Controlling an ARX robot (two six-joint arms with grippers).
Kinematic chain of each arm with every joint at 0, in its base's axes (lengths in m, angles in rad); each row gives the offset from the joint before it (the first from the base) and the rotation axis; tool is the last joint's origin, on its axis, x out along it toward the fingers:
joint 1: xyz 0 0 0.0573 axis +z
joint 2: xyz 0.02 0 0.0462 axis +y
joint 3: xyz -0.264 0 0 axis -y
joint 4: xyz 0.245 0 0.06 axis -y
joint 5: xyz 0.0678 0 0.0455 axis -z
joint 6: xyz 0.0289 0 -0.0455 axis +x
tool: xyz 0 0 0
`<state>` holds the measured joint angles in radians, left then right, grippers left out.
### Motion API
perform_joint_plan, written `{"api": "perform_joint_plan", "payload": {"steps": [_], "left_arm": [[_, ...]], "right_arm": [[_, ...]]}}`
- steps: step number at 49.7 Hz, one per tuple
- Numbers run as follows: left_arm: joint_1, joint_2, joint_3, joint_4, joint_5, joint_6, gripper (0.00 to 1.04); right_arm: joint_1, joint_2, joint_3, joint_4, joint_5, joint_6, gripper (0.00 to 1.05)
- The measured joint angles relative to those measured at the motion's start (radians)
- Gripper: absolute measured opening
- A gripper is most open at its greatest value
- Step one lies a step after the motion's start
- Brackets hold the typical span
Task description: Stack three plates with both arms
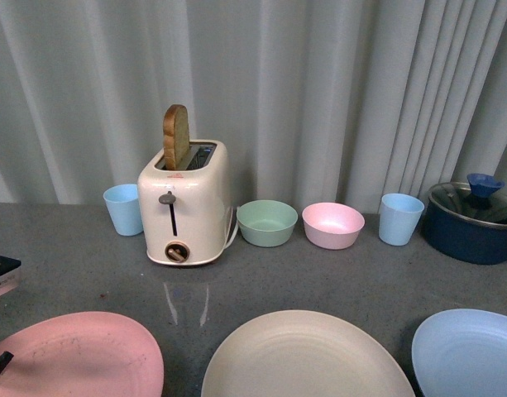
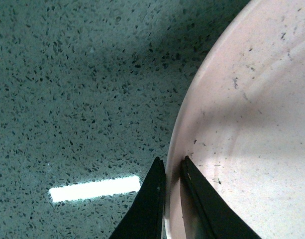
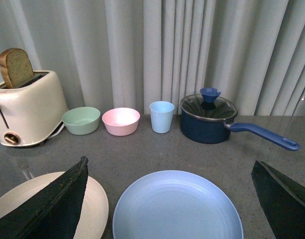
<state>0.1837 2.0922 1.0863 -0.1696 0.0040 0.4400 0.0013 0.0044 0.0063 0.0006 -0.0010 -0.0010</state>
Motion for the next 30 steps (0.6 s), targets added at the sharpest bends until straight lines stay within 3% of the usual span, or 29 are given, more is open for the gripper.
{"api": "perform_joint_plan", "payload": {"steps": [30], "left_arm": [[0.04, -0.106, 0.072, -0.115, 0.027, 0.034, 0.04]], "right_arm": [[0.0, 0.0, 0.0, 0.0, 0.0, 0.0, 0.97]]}}
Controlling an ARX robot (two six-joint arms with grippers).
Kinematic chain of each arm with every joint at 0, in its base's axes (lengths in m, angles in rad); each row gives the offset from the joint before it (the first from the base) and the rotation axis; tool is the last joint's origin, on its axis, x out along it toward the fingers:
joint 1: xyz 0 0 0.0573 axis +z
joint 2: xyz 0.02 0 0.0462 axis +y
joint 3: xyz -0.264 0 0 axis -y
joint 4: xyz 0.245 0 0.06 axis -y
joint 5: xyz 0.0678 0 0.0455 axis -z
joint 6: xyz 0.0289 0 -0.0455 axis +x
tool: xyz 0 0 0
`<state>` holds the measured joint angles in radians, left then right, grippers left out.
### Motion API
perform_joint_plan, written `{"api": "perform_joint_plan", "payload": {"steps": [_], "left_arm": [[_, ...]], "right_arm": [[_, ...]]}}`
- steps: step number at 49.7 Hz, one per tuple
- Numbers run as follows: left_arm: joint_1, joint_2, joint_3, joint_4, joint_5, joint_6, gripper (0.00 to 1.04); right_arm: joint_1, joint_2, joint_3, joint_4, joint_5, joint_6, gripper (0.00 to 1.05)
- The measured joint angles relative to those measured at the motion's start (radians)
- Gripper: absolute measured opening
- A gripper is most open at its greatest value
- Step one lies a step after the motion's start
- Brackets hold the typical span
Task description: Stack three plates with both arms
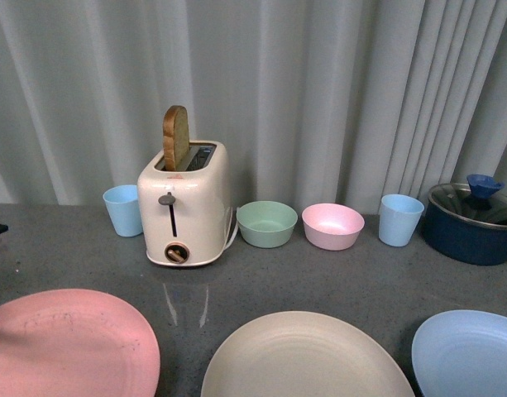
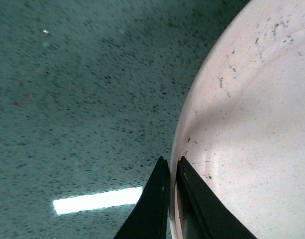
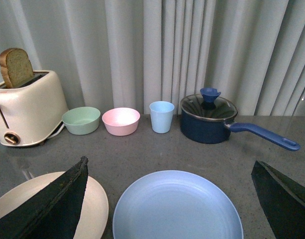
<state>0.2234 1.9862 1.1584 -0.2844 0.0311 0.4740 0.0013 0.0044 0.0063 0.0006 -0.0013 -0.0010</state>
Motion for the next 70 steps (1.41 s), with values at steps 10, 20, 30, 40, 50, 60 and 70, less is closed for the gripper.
{"api": "perform_joint_plan", "payload": {"steps": [10, 20, 30, 40, 50, 60, 70], "left_arm": [[0.019, -0.099, 0.061, -0.082, 0.035, 0.02, 0.03], [0.009, -0.192, 0.11, -0.164, 0.103, 0.017, 0.03], [-0.066, -0.288, 0.136, -0.27, 0.161, -0.014, 0.03], [-0.194, -0.333, 0.118, -0.319, 0.196, -0.075, 0.03], [-0.354, -0.34, 0.073, -0.323, 0.204, -0.154, 0.03], [-0.492, -0.287, 0.077, -0.292, 0.212, -0.263, 0.03], [-0.583, -0.17, 0.132, -0.266, 0.169, -0.333, 0.03]], "right_arm": [[0.0, 0.0, 0.0, 0.0, 0.0, 0.0, 0.97], [0.0, 0.0, 0.0, 0.0, 0.0, 0.0, 0.97], [0.0, 0.0, 0.0, 0.0, 0.0, 0.0, 0.97], [0.0, 0.0, 0.0, 0.0, 0.0, 0.0, 0.97], [0.0, 0.0, 0.0, 0.0, 0.0, 0.0, 0.97], [0.0, 0.0, 0.0, 0.0, 0.0, 0.0, 0.97], [0.0, 0.0, 0.0, 0.0, 0.0, 0.0, 0.97]]}}
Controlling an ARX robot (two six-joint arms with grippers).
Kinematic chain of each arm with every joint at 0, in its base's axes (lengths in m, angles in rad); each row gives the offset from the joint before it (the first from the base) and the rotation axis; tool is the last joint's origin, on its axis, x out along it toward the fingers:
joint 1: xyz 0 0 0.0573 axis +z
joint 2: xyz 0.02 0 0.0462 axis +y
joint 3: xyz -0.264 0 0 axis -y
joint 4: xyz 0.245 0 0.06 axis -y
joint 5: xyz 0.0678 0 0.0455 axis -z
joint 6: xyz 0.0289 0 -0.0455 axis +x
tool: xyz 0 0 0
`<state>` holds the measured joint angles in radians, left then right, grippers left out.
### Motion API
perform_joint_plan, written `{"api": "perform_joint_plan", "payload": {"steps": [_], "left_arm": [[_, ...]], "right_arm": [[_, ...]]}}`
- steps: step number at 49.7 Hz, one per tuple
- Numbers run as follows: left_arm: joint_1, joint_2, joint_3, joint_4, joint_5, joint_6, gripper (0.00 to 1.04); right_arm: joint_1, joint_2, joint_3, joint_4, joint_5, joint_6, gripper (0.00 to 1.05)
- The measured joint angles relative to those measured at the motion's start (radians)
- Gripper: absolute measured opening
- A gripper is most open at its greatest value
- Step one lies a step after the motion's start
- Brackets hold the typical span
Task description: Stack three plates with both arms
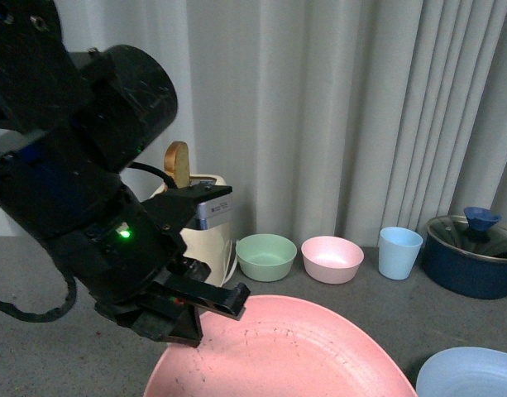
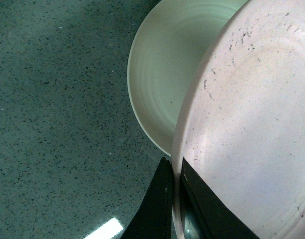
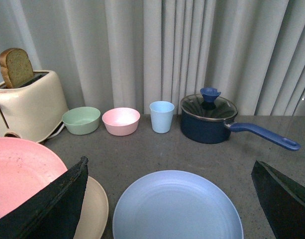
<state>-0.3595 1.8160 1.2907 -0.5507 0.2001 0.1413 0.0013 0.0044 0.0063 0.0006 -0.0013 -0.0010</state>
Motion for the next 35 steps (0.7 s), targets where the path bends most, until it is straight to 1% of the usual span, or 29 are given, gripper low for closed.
{"api": "perform_joint_plan", "payload": {"steps": [12, 18, 35], "left_arm": [[-0.039, 0.124, 0.108, 0.031, 0.0, -0.084, 0.03], [-0.056, 0.192, 0.154, 0.048, -0.024, -0.114, 0.03], [-0.069, 0.293, 0.192, 0.08, -0.045, -0.144, 0.03]], "right_arm": [[0.0, 0.0, 0.0, 0.0, 0.0, 0.0, 0.97], [0.0, 0.0, 0.0, 0.0, 0.0, 0.0, 0.97], [0.0, 0.0, 0.0, 0.0, 0.0, 0.0, 0.97]]}}
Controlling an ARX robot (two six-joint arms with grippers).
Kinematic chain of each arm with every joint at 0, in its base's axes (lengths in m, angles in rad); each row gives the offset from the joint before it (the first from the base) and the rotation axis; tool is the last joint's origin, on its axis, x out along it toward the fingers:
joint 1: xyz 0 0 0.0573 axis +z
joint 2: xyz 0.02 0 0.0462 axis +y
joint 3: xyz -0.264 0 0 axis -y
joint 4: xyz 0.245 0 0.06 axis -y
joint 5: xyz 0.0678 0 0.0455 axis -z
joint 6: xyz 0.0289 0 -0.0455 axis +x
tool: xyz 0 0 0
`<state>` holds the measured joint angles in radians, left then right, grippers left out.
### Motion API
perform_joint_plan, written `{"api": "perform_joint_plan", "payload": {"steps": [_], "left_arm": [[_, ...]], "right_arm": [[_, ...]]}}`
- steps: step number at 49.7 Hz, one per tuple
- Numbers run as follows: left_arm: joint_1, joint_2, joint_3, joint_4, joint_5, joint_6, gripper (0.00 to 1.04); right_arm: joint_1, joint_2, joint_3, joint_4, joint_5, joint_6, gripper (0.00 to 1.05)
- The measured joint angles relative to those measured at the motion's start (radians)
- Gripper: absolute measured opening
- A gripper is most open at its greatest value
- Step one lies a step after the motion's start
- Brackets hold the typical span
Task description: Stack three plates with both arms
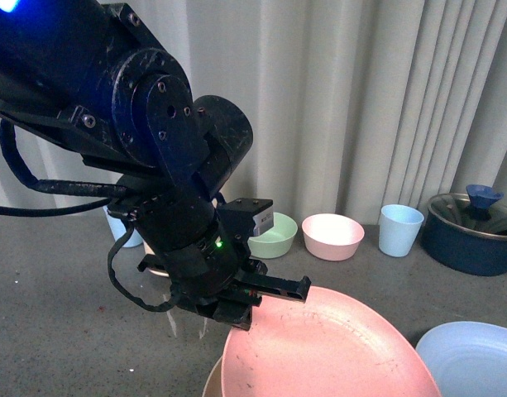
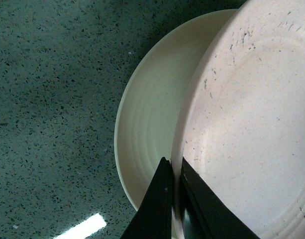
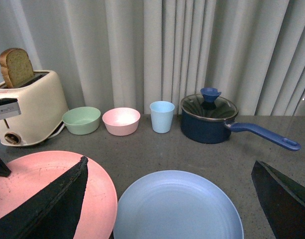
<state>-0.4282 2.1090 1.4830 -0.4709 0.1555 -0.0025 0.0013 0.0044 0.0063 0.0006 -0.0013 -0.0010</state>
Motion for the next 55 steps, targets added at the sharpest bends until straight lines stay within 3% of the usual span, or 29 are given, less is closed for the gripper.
{"api": "perform_joint_plan", "payload": {"steps": [21, 38, 47, 55], "left_arm": [[0.003, 0.008, 0.0, 0.003, -0.033, 0.017, 0.03], [0.008, -0.005, -0.02, 0.008, -0.033, 0.02, 0.66], [0.015, -0.149, -0.093, 0.132, -0.123, 0.09, 1.0], [0.013, -0.383, -0.217, 0.256, -0.157, 0.145, 0.98]], "right_arm": [[0.0, 0.0, 0.0, 0.0, 0.0, 0.0, 0.97], [0.0, 0.0, 0.0, 0.0, 0.0, 0.0, 0.97], [0.0, 0.0, 0.0, 0.0, 0.0, 0.0, 0.97], [0.0, 0.0, 0.0, 0.0, 0.0, 0.0, 0.97]]}}
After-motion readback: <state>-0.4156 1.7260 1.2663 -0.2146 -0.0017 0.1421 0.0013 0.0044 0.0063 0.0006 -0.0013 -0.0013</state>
